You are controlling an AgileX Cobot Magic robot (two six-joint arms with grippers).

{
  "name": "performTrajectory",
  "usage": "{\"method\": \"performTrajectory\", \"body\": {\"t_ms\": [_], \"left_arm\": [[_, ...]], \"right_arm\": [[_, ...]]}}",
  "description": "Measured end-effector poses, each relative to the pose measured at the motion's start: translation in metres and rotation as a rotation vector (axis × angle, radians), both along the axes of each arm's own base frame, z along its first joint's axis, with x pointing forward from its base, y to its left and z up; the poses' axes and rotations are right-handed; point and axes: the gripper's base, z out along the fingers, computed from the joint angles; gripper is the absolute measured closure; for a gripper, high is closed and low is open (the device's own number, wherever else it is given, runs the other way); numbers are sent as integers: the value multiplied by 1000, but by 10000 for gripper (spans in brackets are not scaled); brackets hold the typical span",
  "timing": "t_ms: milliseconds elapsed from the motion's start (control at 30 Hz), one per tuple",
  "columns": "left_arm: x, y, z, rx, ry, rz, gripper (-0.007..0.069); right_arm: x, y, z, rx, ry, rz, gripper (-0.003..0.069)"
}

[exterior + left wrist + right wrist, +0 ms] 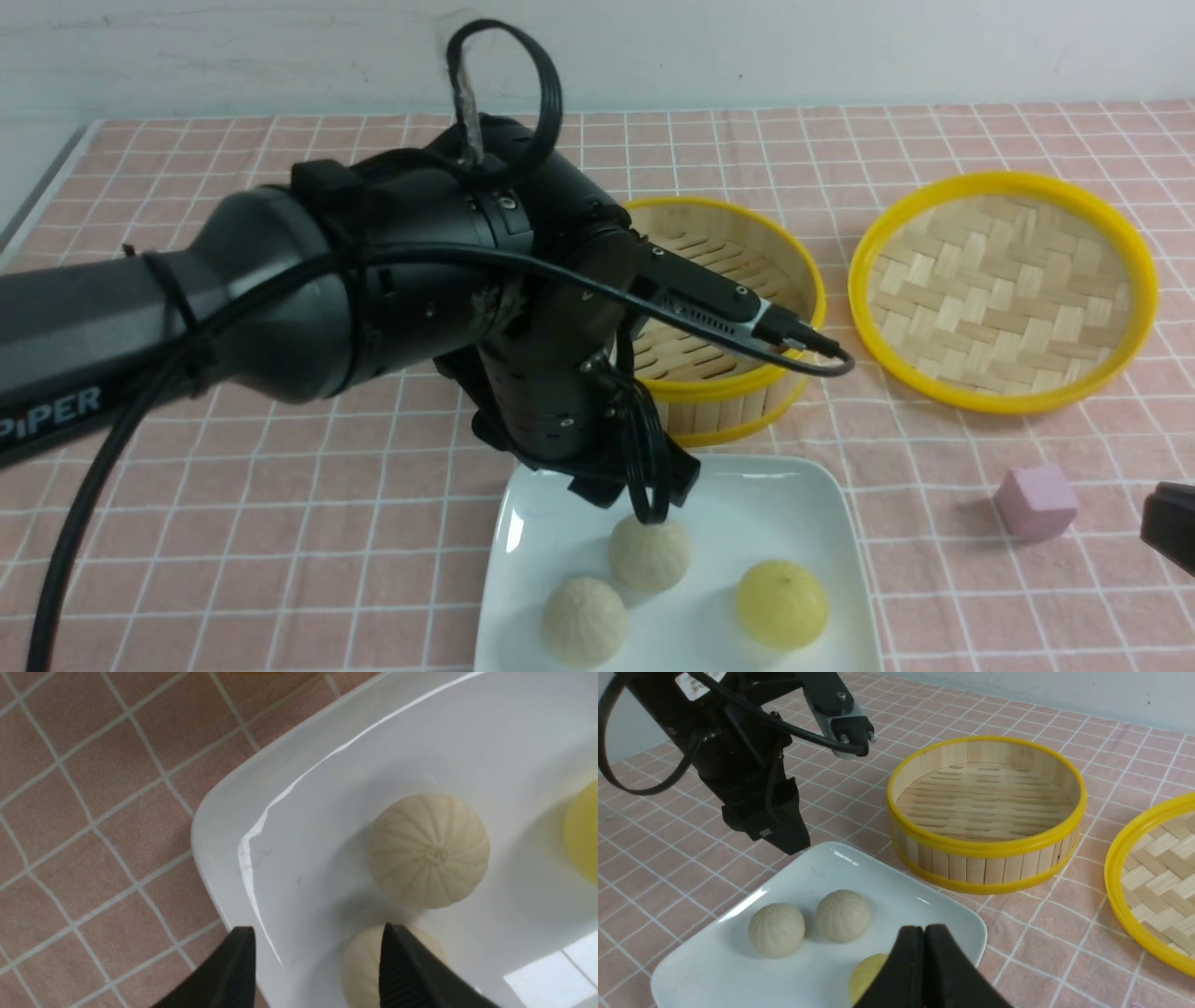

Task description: Put the steamed buns into the plate on the pink tablecloth.

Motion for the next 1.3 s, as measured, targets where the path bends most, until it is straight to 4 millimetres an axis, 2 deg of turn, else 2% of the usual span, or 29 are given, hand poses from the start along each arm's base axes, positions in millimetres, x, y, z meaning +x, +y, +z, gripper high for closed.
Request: {"method": "performTrajectory", "body": {"t_ms": [133, 233, 333, 433, 633, 767, 833, 867, 900, 933, 1100, 1167, 1233, 1300], "left_arm": [[0, 0, 0, 0, 0, 0, 247], [0, 0, 0, -2, 7, 15, 247], [0, 0, 0, -14, 11, 54, 249], [0, 1, 0, -23, 6, 101, 266], [1, 2, 0, -17, -1, 112, 393], [-1, 4, 5, -23, -7, 114, 494], [-4, 8, 18, -49, -29, 115, 568], [-4, 8, 18, -49, -29, 115, 568], [-9, 14, 32, -77, -57, 115, 608], [-9, 14, 32, -77, -57, 115, 608], [-29, 36, 79, -176, -147, 117, 623], [-36, 43, 90, -195, -163, 121, 623], [-49, 58, 109, -225, -189, 128, 623], [-70, 80, 131, -251, -207, 144, 623]], "right_arm": [[-3, -3, -2, 10, -13, -1, 647], [-11, -14, -10, 37, -53, -61, 646], [-14, -23, -23, 41, -67, -149, 643], [-20, -37, -50, 28, -89, -309, 641], [-21, -49, -99, -27, -55, -502, 634], [-20, -52, -120, -53, -3, -555, 627], [-20, -54, -123, -55, -4, -589, 623], [-20, -54, -123, -55, -4, -591, 622], [-20, -55, -123, -57, 1, -615, 621], [-20, -55, -123, -57, 1, -615, 621], [-20, -57, -124, -58, 6, -656, 614], [-20, -57, -124, -58, 6, -656, 612], [-20, -57, -124, -59, 6, -656, 608], [-20, -57, -124, -59, 6, -656, 604]]}}
